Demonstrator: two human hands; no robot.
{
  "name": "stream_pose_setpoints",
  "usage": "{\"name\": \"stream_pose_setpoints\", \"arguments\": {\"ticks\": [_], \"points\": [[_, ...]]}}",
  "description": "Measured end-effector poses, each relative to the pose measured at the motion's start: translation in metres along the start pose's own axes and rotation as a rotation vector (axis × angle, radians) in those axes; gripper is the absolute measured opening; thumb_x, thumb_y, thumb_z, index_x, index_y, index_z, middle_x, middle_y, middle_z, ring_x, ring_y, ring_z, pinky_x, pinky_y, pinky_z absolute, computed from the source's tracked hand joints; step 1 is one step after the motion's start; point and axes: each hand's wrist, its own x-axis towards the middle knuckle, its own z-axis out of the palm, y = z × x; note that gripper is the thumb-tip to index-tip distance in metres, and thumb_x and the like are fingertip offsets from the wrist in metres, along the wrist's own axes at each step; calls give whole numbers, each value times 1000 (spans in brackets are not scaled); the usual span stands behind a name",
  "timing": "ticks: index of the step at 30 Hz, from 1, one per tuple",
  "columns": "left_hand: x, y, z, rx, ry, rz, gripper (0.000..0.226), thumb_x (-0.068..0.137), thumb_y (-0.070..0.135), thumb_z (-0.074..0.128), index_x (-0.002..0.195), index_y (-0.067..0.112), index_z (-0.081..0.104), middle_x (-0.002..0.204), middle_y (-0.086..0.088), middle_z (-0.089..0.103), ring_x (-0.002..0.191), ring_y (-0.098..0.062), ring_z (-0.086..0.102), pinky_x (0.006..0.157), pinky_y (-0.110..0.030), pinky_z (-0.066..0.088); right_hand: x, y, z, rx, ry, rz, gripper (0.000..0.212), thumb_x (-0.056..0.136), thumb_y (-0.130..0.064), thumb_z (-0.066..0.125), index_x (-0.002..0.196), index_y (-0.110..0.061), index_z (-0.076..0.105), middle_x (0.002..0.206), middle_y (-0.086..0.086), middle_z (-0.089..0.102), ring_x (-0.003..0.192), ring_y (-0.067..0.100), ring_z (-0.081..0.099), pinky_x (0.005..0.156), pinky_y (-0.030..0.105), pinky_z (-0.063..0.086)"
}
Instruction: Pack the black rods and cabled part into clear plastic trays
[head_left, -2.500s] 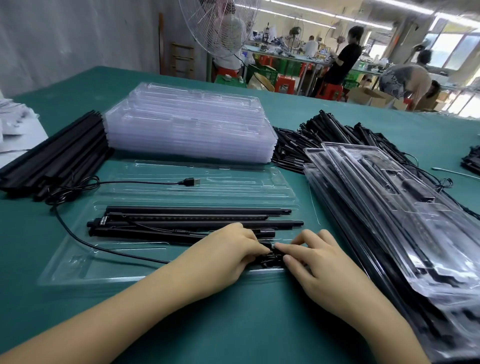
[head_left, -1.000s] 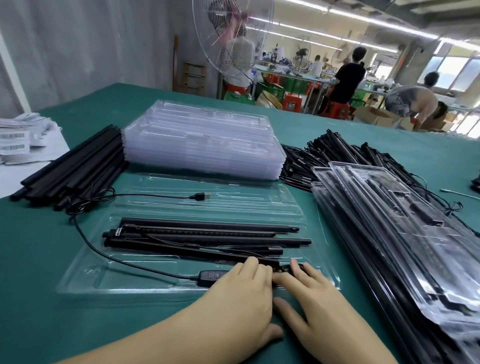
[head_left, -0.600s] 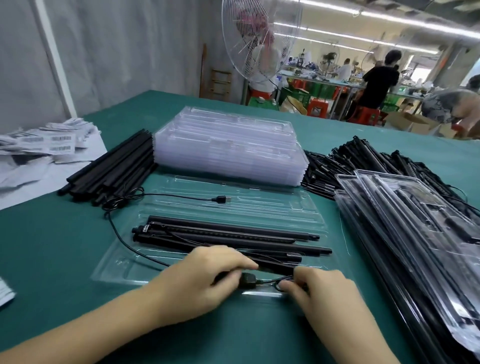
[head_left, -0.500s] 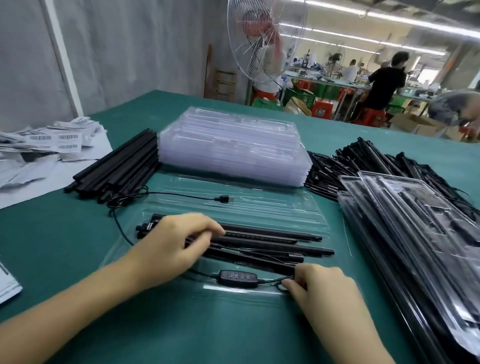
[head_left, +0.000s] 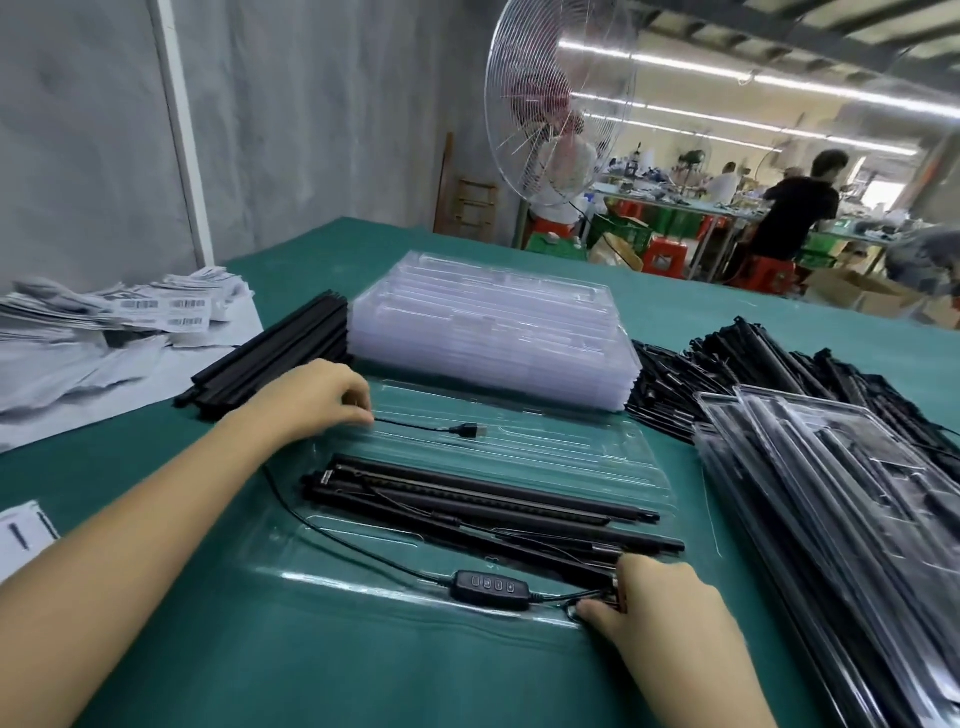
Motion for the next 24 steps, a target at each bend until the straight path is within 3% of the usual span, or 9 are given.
{"name": "stream_pose_setpoints", "arguments": {"ticks": [4,7,10,12,14,16,19,21,24], "points": [[1,0,-8,-43,48,-24,11,87,22,68,79,15,65,84,2,63,84,-18,59,77,-31,44,-1,-1,-3,-15,1,13,50,88,-56,49,66,-19,25,70,-6,32,77,21,41,61,26,32],[-4,-5,-20,-156,346,-79,10,92,16,60,88,7,60,84,-6,59,80,-23,53,71,-32,37,-3,-2,-3,-29,2,22,50,88,-57,48,66,-19,25,70,-6,33,75,20,40,58,25,30],[-23,-33,-34,-314,628,-238,5,94,17,53,90,15,51,73,-2,55,67,-23,50,63,-32,33,-3,-1,-2,-35,3,23,50,89,-57,47,66,-19,25,70,-6,33,75,20,40,60,25,31],[-43,-65,-38,-401,711,-364,17,90,14,54,90,28,43,64,5,59,59,-19,57,58,-34,43,-3,0,-2,-40,4,21,50,89,-57,46,66,-19,24,71,-6,32,76,20,40,61,25,31],[-64,-99,-35,-413,692,-487,31,85,11,52,87,37,36,51,3,61,59,-24,63,58,-43,52,-3,0,-2,-52,4,15,50,90,-56,45,66,-19,23,70,-6,32,76,20,40,61,26,31],[-79,-137,-25,-357,640,-574,29,84,9,52,80,34,37,43,0,60,54,-29,63,57,-47,54,-3,-1,-2,-64,5,3,49,91,-55,44,66,-19,22,70,-6,32,75,20,40,58,27,30],[-82,-181,-12,-183,567,-605,25,82,16,64,70,27,46,53,-8,56,49,-27,60,56,-49,54,-2,-2,-1,-81,8,-2,49,91,-54,44,65,-19,22,69,-7,31,75,20,39,53,26,27],[-76,-169,-14,-58,581,-569,19,79,26,61,68,28,46,60,-7,53,58,-31,56,61,-48,53,-2,-3,-1,-85,8,-9,49,91,-54,46,65,-19,22,69,-7,31,76,21,40,51,26,26],[-58,-91,-27,-93,554,-450,16,81,32,61,67,31,52,60,2,58,56,-22,54,55,-32,46,3,-3,-3,-61,11,-46,50,88,-54,52,64,-19,24,69,-7,32,70,19,40,55,28,30]]}}
